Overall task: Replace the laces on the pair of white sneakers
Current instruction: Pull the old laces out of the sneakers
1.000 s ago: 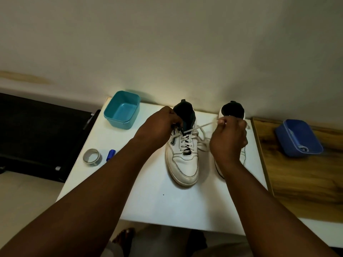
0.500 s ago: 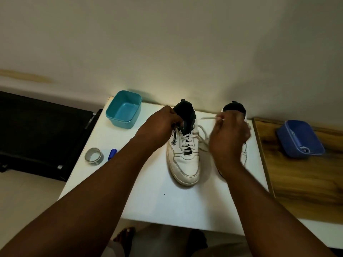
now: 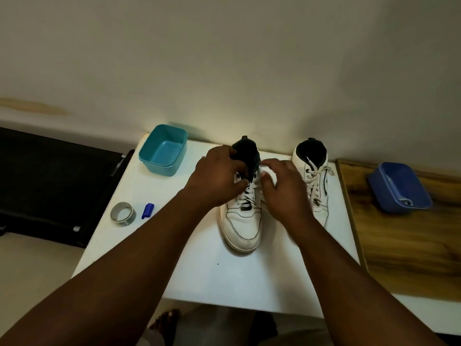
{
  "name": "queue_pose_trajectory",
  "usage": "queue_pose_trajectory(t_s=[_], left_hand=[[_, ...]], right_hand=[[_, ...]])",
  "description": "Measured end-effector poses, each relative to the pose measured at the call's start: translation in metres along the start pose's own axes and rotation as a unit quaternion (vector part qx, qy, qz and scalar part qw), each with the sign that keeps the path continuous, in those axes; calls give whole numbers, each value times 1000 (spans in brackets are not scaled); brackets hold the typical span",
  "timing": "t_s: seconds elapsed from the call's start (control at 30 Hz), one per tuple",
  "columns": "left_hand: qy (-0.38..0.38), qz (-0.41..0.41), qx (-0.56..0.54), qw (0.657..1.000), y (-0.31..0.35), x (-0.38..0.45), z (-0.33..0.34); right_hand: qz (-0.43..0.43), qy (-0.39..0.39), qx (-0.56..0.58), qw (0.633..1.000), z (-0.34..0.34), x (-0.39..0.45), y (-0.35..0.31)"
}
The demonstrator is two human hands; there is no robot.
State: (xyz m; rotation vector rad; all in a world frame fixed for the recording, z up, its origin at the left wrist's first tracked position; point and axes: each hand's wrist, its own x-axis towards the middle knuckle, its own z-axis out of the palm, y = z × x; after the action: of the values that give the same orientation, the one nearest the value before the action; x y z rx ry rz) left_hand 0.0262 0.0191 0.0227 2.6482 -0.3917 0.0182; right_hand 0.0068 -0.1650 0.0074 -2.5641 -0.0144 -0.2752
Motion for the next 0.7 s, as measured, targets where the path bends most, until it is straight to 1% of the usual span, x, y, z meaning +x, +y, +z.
queue_pose_trajectory(t_s=[0.07,0.1,0.17,0.23,0.27,0.33,0.43,0.47,0.53,0.6,0.63,0.67,0.7], left_hand=[[-15,-1,27,1000,5,1,3],[-30,-10,35,999,8,1,4],[-57,-37,39,997,13,1,4],[-61,-45,44,996,14,2,5],[-46,-39,49,997,14,2,6],[6,-36,33,999,14,1,12],[53,-69,-34,996,19,-1,21],[59,-75,-29,995,20,-2,23],[43,-64,22,997,21,-2,25],[-12,-59,56,997,18,0,24],[-33,-57,55,996,14,1,25],[-36,-51,44,997,9,3,27],[-18,-46,12,999,6,4,28]], right_hand=[[-41,-65,-46,996,3,1,-1],[-48,-77,-83,992,4,2,-2],[-44,-81,-110,990,5,3,-2],[-39,-75,-85,993,4,4,-2],[-42,-70,-66,994,4,4,-1],[-48,-61,-30,997,6,5,2],[-44,-54,-3,998,7,7,2],[-46,-50,2,998,7,7,2],[-50,-42,14,998,7,5,-1],[-54,-47,21,997,7,4,-3],[-56,-50,16,997,7,3,-3],[-58,-48,8,997,7,3,-3],[-57,-46,1,997,7,3,-2]])
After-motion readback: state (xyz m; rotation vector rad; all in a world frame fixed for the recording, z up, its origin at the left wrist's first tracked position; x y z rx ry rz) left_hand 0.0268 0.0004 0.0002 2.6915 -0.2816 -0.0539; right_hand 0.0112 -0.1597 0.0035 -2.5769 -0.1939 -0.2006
